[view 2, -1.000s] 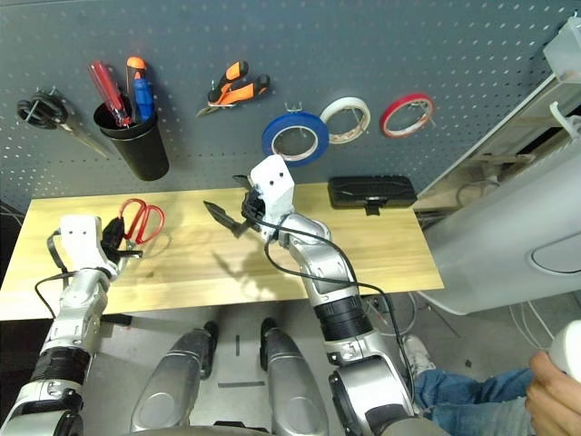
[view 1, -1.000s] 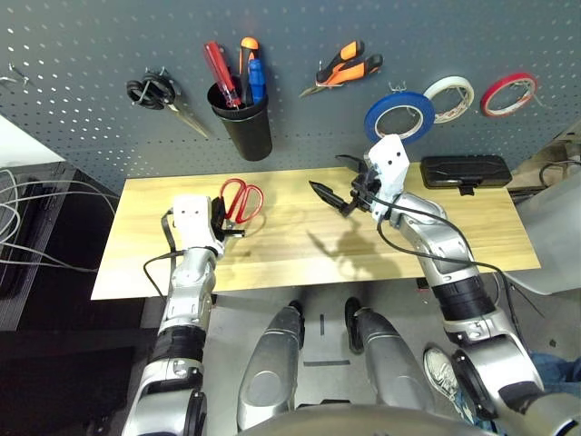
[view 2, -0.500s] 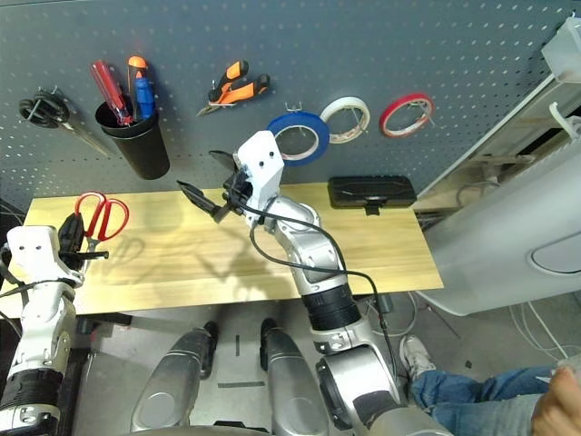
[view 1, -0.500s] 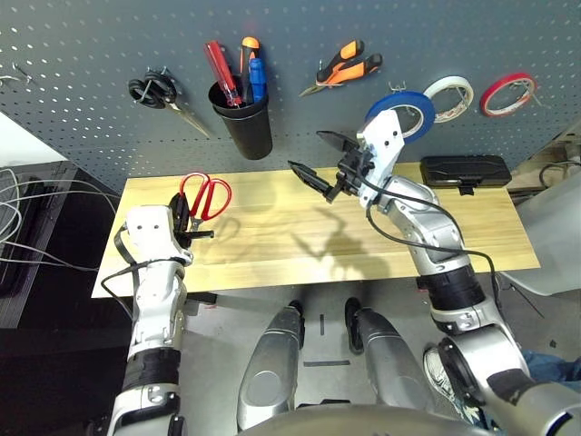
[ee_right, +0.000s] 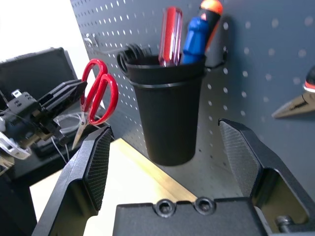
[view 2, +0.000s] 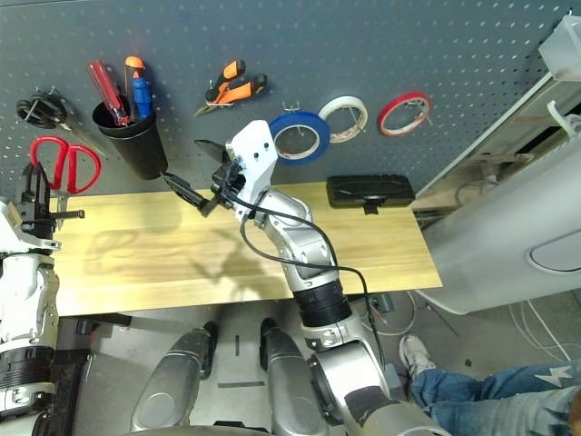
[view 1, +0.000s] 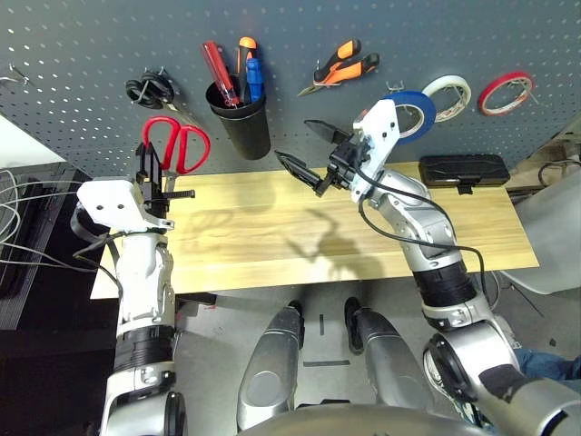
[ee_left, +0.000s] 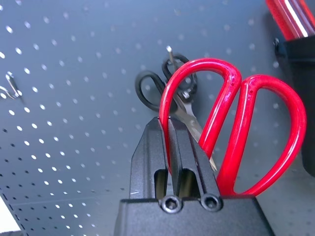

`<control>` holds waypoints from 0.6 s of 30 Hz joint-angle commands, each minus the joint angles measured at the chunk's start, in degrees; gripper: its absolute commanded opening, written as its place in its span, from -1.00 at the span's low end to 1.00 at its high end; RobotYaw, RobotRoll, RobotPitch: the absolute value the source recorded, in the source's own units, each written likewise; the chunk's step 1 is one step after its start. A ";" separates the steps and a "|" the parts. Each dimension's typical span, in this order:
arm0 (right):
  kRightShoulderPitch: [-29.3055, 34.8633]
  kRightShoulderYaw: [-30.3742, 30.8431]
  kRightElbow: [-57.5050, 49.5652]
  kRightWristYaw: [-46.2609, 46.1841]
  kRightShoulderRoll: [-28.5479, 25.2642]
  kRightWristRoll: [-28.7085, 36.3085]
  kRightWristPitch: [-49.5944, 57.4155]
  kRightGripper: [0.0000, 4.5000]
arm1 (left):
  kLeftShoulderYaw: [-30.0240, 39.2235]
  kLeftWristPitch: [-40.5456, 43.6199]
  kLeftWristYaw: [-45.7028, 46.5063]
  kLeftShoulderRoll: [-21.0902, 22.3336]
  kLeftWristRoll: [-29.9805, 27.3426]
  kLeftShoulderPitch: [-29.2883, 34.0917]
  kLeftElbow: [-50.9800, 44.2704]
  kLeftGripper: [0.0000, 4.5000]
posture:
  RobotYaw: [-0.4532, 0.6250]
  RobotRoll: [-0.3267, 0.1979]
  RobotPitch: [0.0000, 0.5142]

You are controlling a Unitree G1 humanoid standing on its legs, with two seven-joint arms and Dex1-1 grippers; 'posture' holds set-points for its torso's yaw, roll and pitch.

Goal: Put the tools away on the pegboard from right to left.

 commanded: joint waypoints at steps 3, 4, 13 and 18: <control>-0.40 0.03 -1.07 -0.22 0.41 1.23 0.94 1.00 | 1.10 -0.76 0.64 0.91 0.38 -0.72 -1.90 -0.99 | -0.03 0.25 -0.04; -0.41 0.08 -1.01 -0.22 0.39 1.20 0.91 1.00 | 1.12 -0.58 0.66 1.12 0.40 -1.16 -1.88 -0.99 | -0.03 0.25 -0.04; -0.42 0.26 -0.81 -0.49 0.13 0.80 0.81 1.00 | 1.64 1.05 1.33 3.13 0.30 -5.14 1.30 -0.99 | -0.04 0.25 -0.04; -0.24 0.28 -0.81 -0.88 -0.13 0.63 1.04 1.00 | 1.57 3.46 0.93 4.58 0.17 -7.69 6.25 -0.99 | -0.05 0.25 -0.02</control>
